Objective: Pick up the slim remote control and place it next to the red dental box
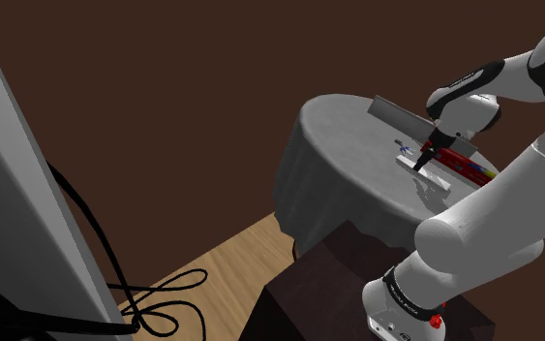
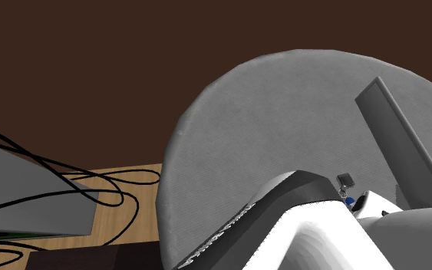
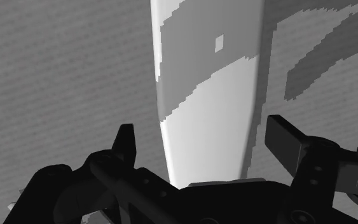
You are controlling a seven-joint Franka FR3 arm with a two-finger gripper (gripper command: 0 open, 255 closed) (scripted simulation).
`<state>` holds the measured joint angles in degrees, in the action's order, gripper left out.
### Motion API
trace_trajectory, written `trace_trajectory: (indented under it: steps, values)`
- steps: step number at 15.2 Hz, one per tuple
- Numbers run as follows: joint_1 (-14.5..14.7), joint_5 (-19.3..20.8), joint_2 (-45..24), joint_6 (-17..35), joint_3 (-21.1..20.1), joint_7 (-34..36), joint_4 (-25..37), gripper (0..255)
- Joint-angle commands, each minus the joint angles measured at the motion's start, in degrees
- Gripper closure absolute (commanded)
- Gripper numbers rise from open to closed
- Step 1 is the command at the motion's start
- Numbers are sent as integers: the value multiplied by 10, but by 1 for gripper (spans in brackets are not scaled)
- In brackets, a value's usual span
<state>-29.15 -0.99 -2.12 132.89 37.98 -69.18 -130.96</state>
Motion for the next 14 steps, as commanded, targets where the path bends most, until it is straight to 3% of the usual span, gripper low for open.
trace_trajectory:
  steps: [1,6,14]
  values:
    - [0,0,0,0,0,0,0,0]
    - [3,40,52,-73,-2,30,32,0]
    - [3,40,52,-73,-2,30,32,0]
